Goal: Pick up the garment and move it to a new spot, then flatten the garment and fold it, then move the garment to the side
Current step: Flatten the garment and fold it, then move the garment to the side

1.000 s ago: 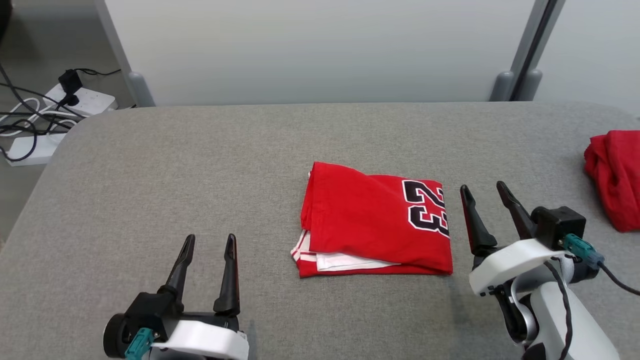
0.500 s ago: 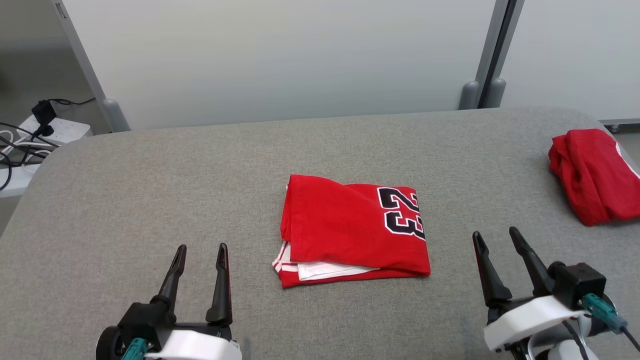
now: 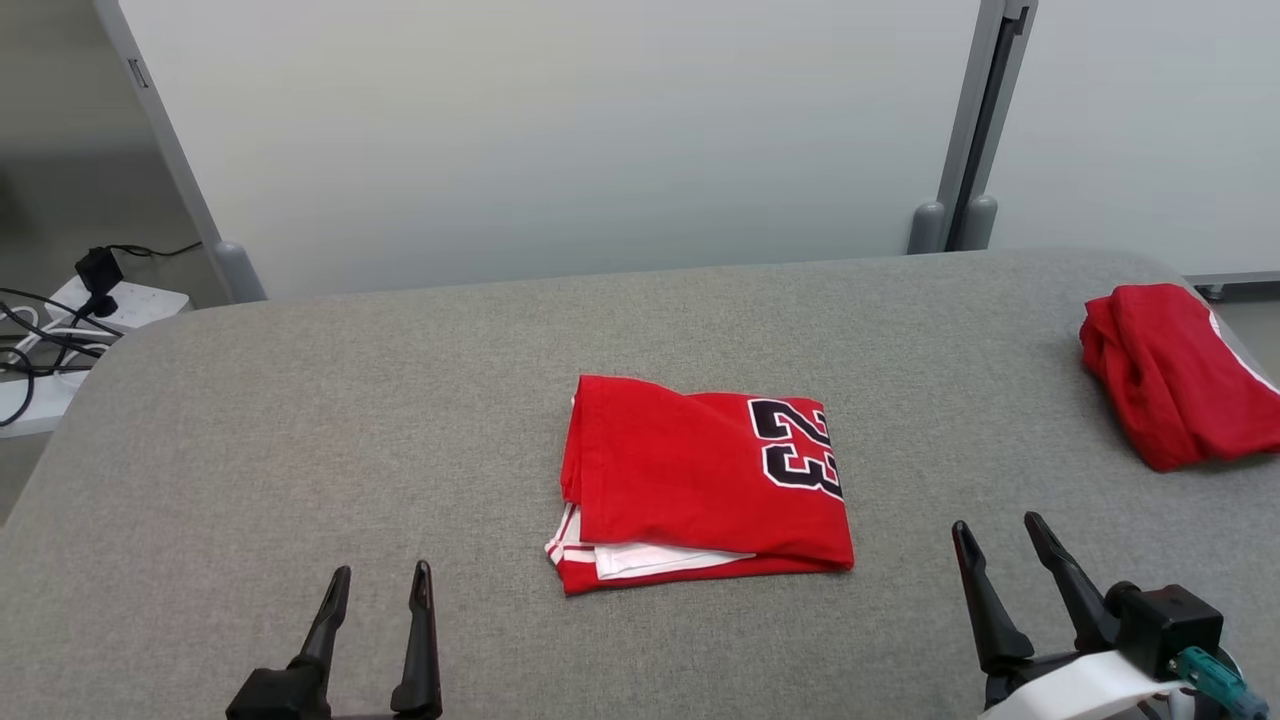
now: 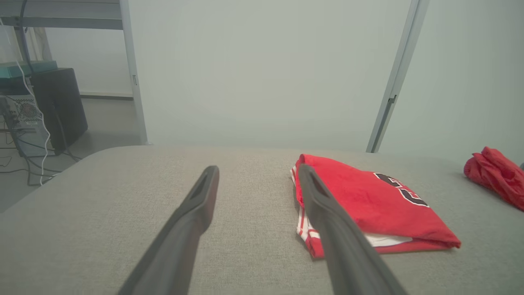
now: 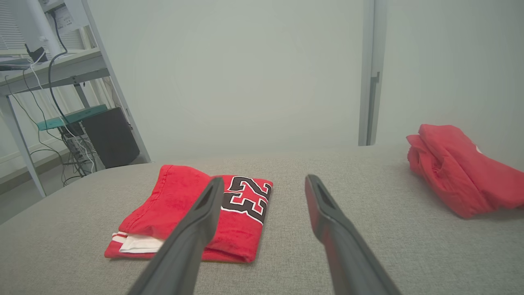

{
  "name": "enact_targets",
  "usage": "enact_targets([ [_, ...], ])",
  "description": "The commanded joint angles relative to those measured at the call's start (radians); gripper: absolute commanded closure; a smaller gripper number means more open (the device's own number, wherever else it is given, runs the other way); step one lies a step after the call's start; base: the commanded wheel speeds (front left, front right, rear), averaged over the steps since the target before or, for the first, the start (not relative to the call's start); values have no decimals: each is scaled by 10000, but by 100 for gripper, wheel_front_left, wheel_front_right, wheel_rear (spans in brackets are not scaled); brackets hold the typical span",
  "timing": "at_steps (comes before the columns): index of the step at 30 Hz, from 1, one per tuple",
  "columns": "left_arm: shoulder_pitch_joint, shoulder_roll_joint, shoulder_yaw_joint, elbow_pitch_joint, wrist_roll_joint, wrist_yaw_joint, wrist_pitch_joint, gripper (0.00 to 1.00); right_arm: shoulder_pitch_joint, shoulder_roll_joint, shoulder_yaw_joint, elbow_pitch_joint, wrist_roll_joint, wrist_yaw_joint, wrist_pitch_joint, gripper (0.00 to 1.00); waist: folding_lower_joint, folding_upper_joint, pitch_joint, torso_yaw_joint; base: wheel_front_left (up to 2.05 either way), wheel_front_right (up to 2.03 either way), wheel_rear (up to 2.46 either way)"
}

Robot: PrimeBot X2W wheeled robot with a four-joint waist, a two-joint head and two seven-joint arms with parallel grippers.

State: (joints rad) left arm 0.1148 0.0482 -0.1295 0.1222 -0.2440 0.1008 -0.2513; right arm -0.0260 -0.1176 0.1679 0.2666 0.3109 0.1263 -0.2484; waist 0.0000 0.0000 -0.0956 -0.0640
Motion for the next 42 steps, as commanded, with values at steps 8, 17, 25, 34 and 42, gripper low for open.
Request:
enact_targets([
  [8,-553,20,-129,65,266,-72,-105,0,-1992,263,-121,3088,1565,44,-133,0,0,0,397,1319,0,0,0],
  [17,-1010,20,-459,274,299,-90,-105,0,-3561,177,73,5167,3801,44,109,0,0,0,849,2126,0,0,0],
  [25,-1376,20,-732,300,206,60,-105,0,-4858,-198,292,6931,4850,44,357,0,0,0,1441,2751,0,0,0],
  [34,-1773,20,-991,327,128,203,-105,0,-5864,-569,495,8303,5598,44,1097,0,0,0,2004,3123,0,0,0],
  [42,-1932,20,-1130,392,36,313,-105,0,-6081,-457,541,9166,6202,44,1948,0,0,0,1987,3219,0,0,0],
])
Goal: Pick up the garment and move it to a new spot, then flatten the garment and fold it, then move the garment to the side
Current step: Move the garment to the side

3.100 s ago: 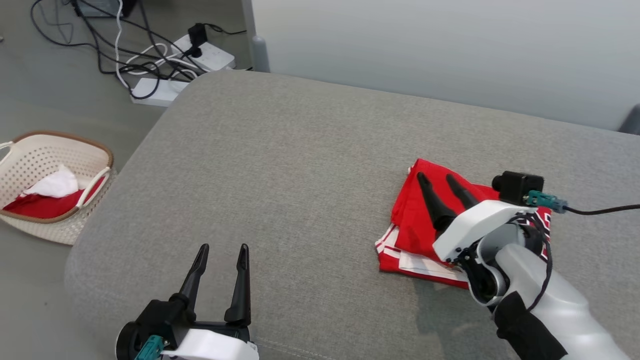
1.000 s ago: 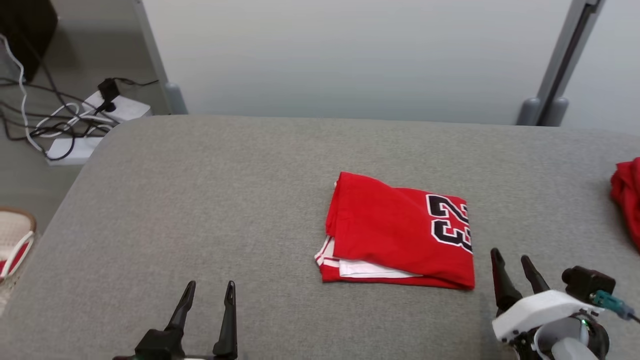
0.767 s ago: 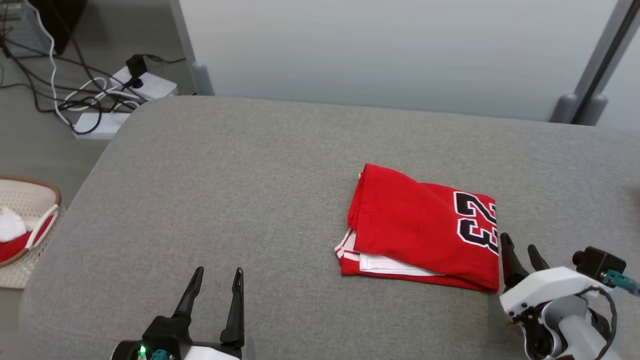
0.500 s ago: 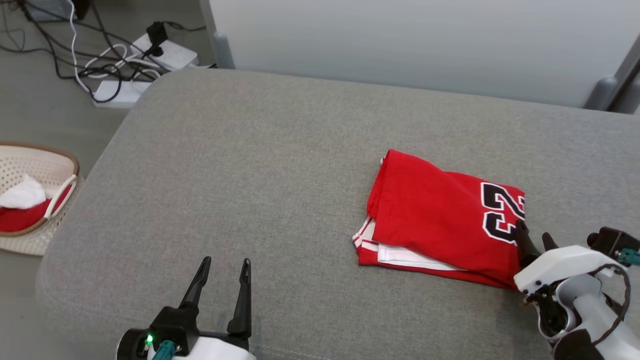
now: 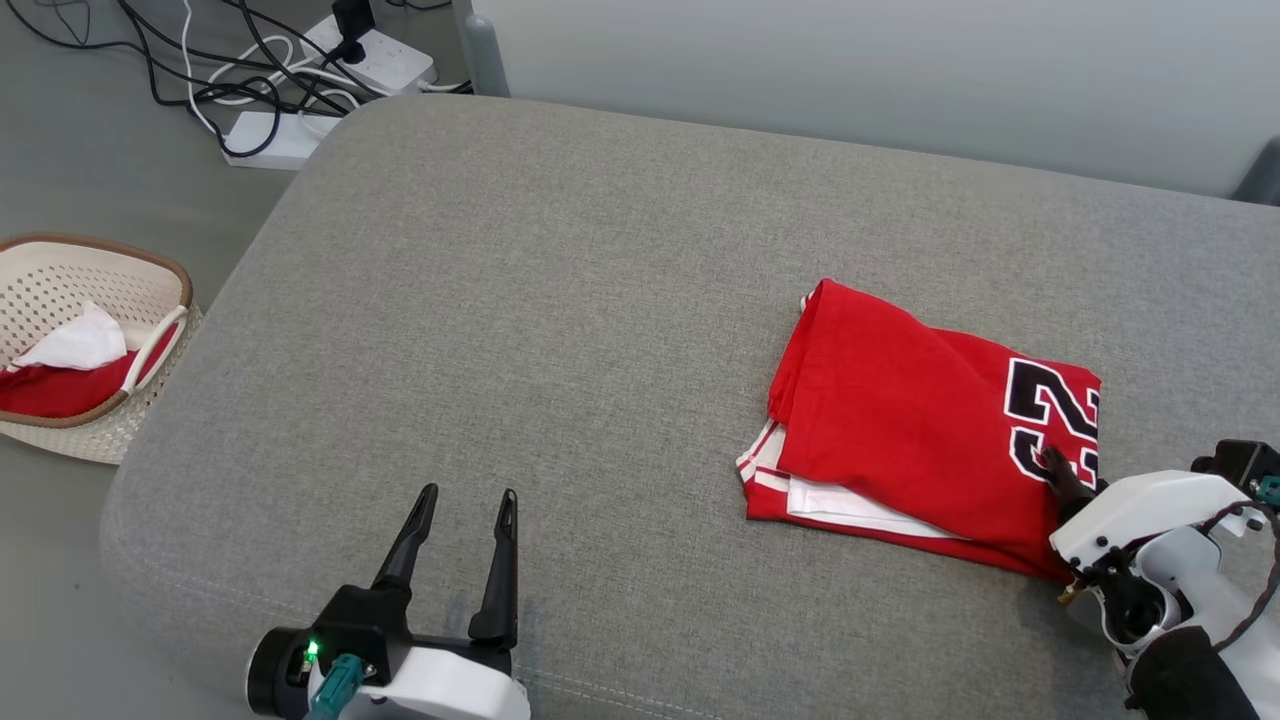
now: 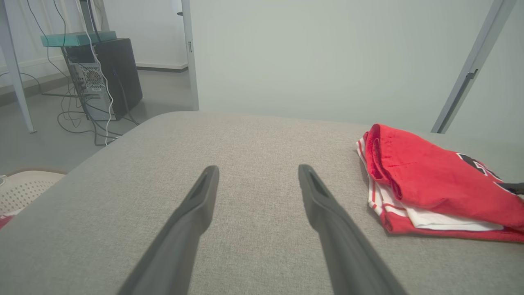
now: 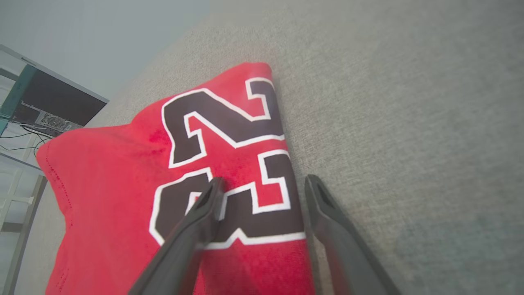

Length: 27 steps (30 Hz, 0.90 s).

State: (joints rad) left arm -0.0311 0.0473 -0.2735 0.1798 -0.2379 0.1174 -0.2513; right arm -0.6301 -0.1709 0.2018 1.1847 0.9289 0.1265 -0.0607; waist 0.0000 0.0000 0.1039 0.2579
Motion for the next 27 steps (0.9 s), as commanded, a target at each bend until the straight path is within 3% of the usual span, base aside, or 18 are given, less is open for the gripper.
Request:
enact_targets([
  [1,-471,29,303,-176,-33,155,-105,0,-43,94,247,35,47,42,151,0,0,0,-23,3,0,0,0],
  [2,-471,29,295,-171,-39,161,-105,0,-48,111,272,50,91,42,194,45,0,0,-32,6,0,0,0],
  [3,-473,29,285,-165,-45,166,-105,0,-46,130,276,48,165,42,238,79,0,0,-40,13,0,0,0],
  [4,-479,29,275,-162,-52,170,-105,0,-42,137,296,34,222,42,276,100,0,0,-46,22,0,0,0],
  [10,-502,29,301,-163,-53,198,-105,0,-8,-38,1017,-219,-186,42,-164,100,0,0,-84,41,0,0,0],
  [19,-431,29,356,-195,-23,232,-105,0,-362,-443,2325,-641,-1371,42,-1732,100,0,0,-180,-181,0,0,0],
  [27,-465,29,378,-204,48,153,-105,0,-736,-596,2436,-916,-2066,42,-2000,100,0,0,-189,-721,0,0,0],
])
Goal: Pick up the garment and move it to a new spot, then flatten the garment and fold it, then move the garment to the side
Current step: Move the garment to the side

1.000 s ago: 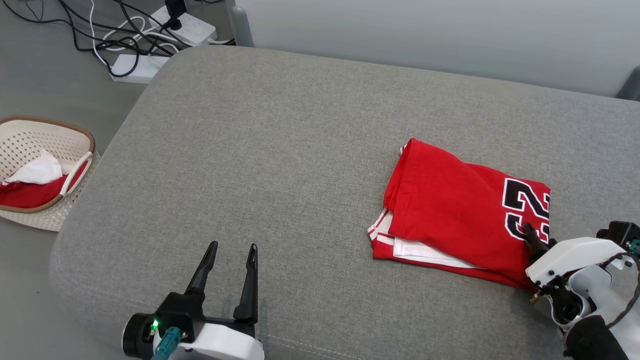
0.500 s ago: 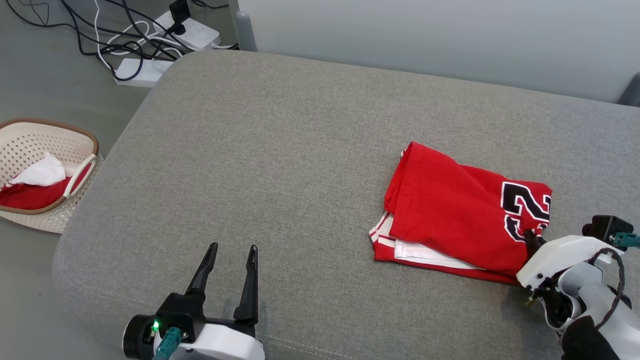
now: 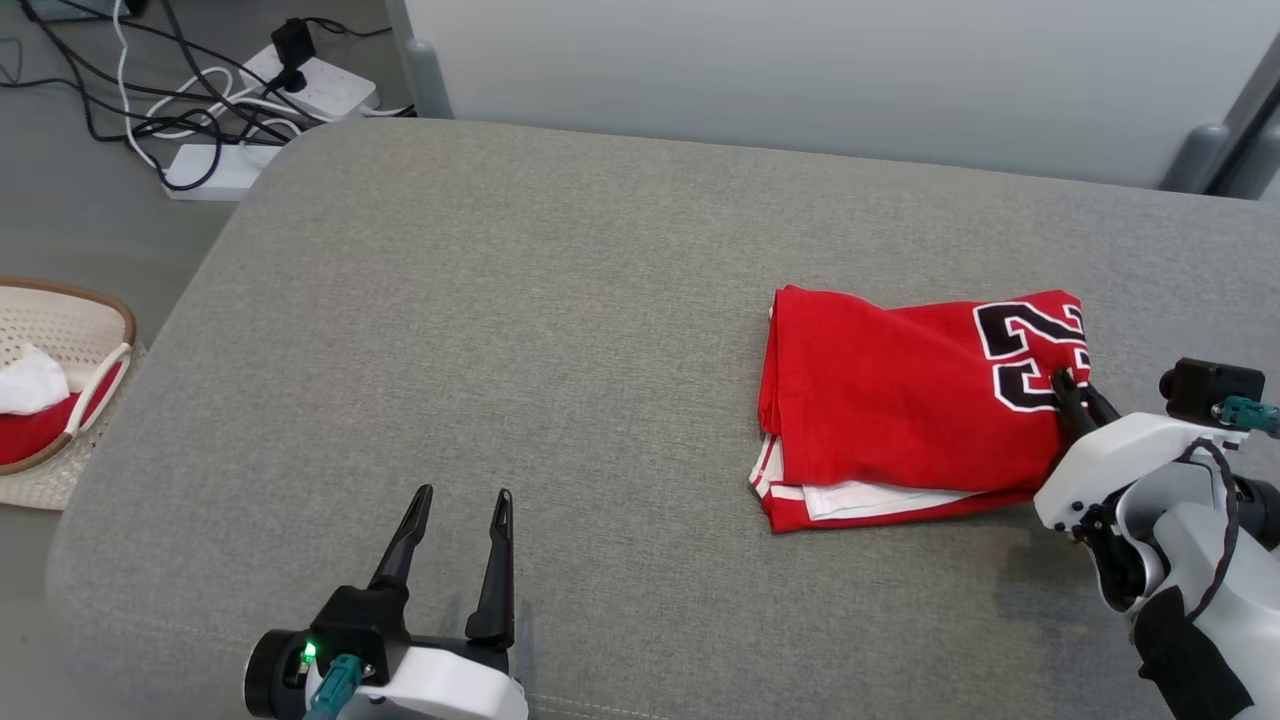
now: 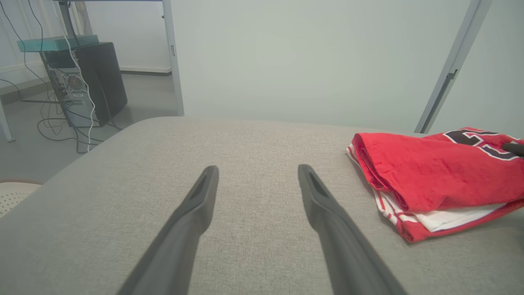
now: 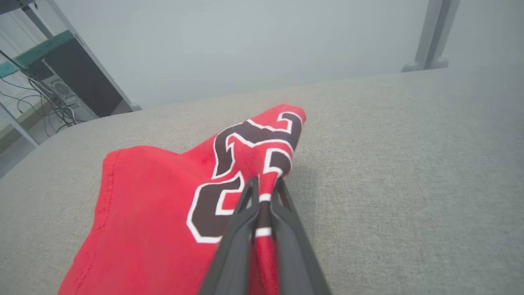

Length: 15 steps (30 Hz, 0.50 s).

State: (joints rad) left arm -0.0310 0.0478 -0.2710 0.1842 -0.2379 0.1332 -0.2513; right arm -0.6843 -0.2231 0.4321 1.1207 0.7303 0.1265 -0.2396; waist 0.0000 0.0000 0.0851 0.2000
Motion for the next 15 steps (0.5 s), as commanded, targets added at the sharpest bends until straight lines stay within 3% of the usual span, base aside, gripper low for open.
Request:
enact_targets([
  [1,-473,24,354,-244,60,-11,-105,0,-197,-94,26,-395,-166,42,-214,100,0,0,0,-239,0,0,0],
  [15,-720,24,349,-171,202,-152,-105,0,536,59,-1691,-1391,-1870,42,-220,100,0,0,24,-2045,0,0,0],
])
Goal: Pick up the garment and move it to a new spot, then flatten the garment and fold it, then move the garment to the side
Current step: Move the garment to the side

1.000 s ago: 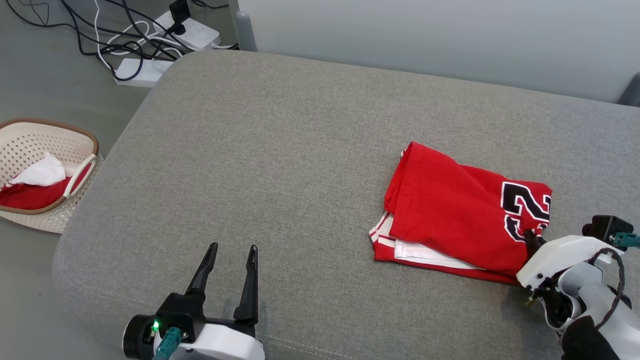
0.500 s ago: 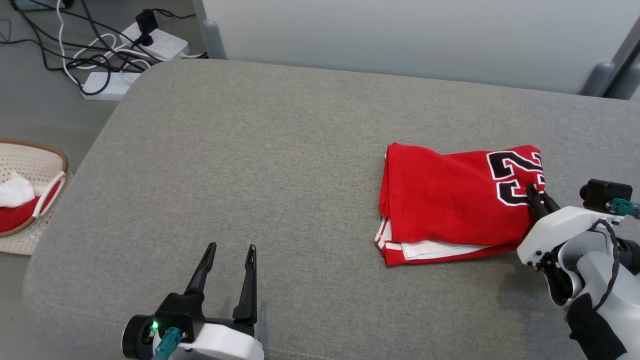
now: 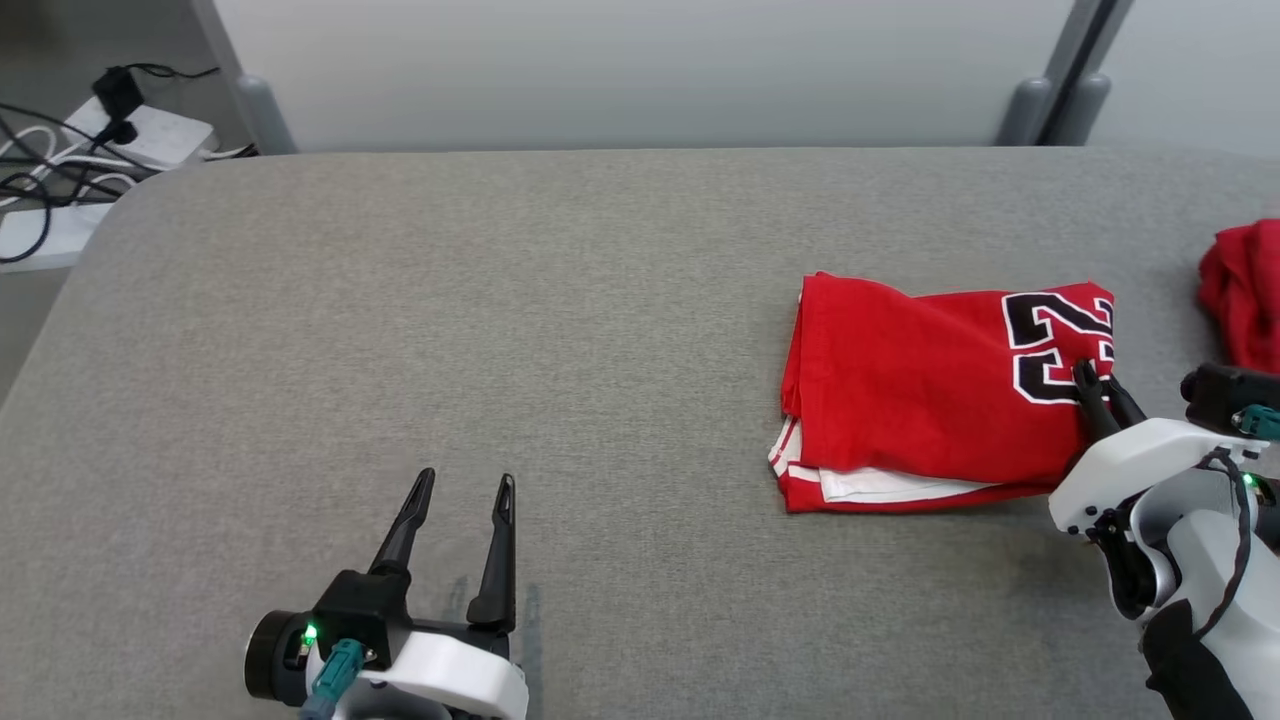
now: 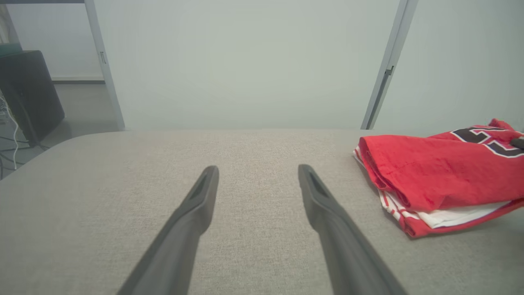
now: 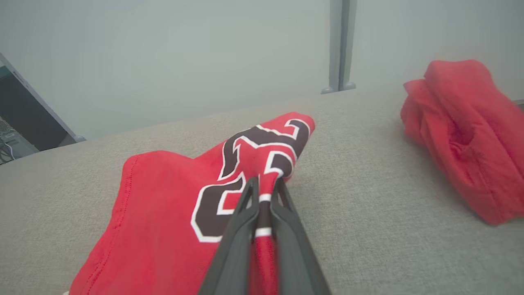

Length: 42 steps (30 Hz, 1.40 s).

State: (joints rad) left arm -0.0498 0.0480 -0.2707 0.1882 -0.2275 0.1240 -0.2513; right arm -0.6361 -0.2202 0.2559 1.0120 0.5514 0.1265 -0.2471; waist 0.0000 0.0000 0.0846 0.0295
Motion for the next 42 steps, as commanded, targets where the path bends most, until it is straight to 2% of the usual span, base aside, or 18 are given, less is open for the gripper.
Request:
enact_targets([
  [1,-565,22,338,-189,110,-79,-105,0,105,68,-5,-340,-161,42,-146,100,0,0,41,-489,0,0,0],
  [14,-951,22,414,18,364,-278,-105,0,469,671,-687,-831,-654,42,-146,100,0,0,291,-2433,0,0,0],
  [26,-1014,22,476,81,503,-364,-105,0,608,930,-716,-982,-736,42,-147,100,0,0,256,-3535,0,0,0],
  [33,-1045,26,365,108,580,-441,-105,0,480,870,-570,-1025,-797,42,-147,100,0,0,275,-3696,0,0,0],
  [42,-1257,57,265,89,782,-569,-105,0,-808,608,219,-1083,-1270,42,-147,100,0,0,727,-3319,0,0,0],
])
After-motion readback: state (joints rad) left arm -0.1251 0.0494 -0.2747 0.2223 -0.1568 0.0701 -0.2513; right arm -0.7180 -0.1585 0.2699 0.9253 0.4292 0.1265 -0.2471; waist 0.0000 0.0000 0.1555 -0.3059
